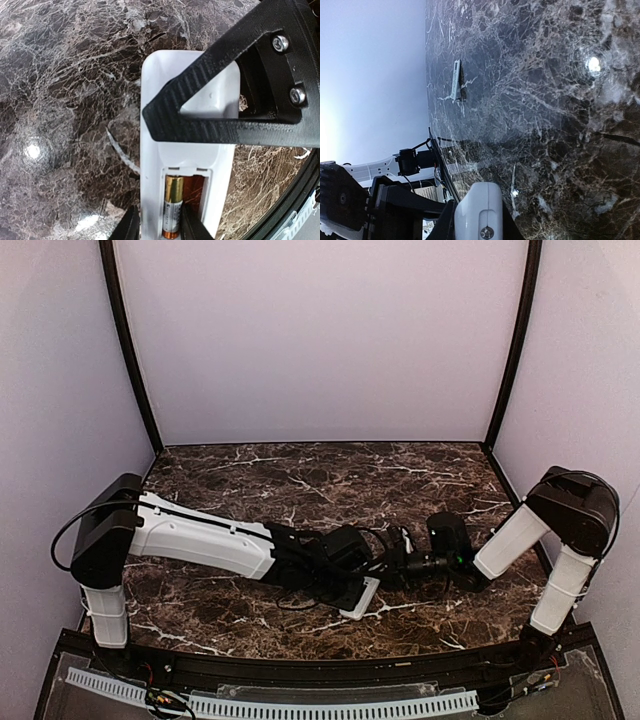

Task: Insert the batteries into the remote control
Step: Load the battery into the battery compartment, then press the battery in the battery compartment.

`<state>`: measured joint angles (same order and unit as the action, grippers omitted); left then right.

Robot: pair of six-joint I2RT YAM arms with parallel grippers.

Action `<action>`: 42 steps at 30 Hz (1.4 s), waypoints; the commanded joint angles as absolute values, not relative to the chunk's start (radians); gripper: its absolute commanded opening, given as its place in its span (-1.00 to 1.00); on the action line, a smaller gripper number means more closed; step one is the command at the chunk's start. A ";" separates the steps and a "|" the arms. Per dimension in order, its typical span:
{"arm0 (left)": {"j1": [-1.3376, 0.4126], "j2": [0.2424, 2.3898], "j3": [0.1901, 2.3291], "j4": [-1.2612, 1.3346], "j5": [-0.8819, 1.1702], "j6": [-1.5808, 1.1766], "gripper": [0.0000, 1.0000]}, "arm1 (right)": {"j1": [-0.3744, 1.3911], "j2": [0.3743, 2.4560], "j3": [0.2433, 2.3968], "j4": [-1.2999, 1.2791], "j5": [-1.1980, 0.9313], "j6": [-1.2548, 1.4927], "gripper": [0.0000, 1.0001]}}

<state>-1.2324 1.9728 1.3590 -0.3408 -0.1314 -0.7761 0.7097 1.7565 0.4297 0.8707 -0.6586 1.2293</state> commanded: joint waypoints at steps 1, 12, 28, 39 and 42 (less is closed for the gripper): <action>-1.207 1.904 1.317 -0.405 -0.209 -0.748 -0.38 | 0.721 1.740 0.424 0.910 -0.750 1.198 -1.00; -1.207 1.765 1.185 -0.192 -0.184 -0.683 -0.06 | 0.721 1.720 0.429 0.887 -0.755 1.114 -1.00; -1.196 1.636 0.945 0.219 0.124 -0.603 0.19 | 0.721 1.541 0.439 0.843 -0.806 0.926 -1.00; -1.176 1.654 0.932 0.281 0.188 -0.657 0.18 | 0.724 1.433 0.463 0.756 -0.822 0.851 -1.00; -1.169 1.663 0.933 0.298 0.192 -0.672 0.09 | 0.725 1.416 0.465 0.751 -0.830 0.842 -1.00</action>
